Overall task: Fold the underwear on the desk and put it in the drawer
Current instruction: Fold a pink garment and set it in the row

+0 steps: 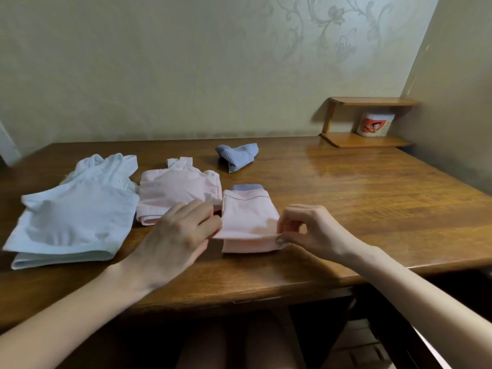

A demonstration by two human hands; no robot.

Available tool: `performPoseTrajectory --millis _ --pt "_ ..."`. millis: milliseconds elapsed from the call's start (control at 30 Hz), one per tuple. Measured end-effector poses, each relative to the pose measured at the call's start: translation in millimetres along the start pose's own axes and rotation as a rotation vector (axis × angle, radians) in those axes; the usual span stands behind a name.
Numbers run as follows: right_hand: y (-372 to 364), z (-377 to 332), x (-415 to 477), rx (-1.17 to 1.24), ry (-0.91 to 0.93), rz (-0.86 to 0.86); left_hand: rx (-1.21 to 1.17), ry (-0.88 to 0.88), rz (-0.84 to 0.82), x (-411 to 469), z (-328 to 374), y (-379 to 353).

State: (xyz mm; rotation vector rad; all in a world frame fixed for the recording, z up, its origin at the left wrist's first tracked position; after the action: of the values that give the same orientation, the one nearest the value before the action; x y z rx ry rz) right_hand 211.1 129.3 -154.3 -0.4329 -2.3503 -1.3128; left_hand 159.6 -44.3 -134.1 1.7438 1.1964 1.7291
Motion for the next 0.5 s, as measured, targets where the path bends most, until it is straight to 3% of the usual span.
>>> performPoseTrajectory --millis 33,100,200,267,333,433,500 --pt "-3.8 -2.1 -1.2 -0.018 0.018 -0.050 -0.005 -0.002 -0.066 -3.4 -1.3 -5.7" --pt "-4.4 -2.2 -1.5 -0.025 -0.020 -0.074 -0.105 0.198 -0.133 -9.8 -15.8 -16.1" --pt "18.6 16.7 10.1 0.065 -0.317 0.145 -0.452 0.859 -0.091 -17.8 -55.4 -27.2" --pt "15.2 28.7 12.6 0.054 -0.517 0.141 -0.788 1.185 -0.099 -19.2 -58.9 -46.5" --pt "0.5 29.6 10.5 0.060 -0.603 0.094 -0.922 1.276 -0.125 -15.8 -49.9 -58.5" --pt "-7.0 17.4 6.7 0.084 -0.538 0.156 -0.872 1.167 -0.145 -9.4 -38.7 -60.5" --pt "-2.4 7.7 7.8 0.244 -0.514 0.181 -0.936 1.085 -0.034 1.1 -37.5 -47.2"
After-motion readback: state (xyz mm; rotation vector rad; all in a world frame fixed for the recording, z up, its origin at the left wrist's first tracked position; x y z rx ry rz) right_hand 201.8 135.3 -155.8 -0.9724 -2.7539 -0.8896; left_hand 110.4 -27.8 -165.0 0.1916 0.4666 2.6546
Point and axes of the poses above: each hand's wrist, its own x-axis towards the middle knuckle, its own y-axis out of the back of the hand, z = x × y, the point moved 8 cm from there along x, towards the middle knuckle, and after that the axes turned 10 degrees about z, right-handed, at the moved point
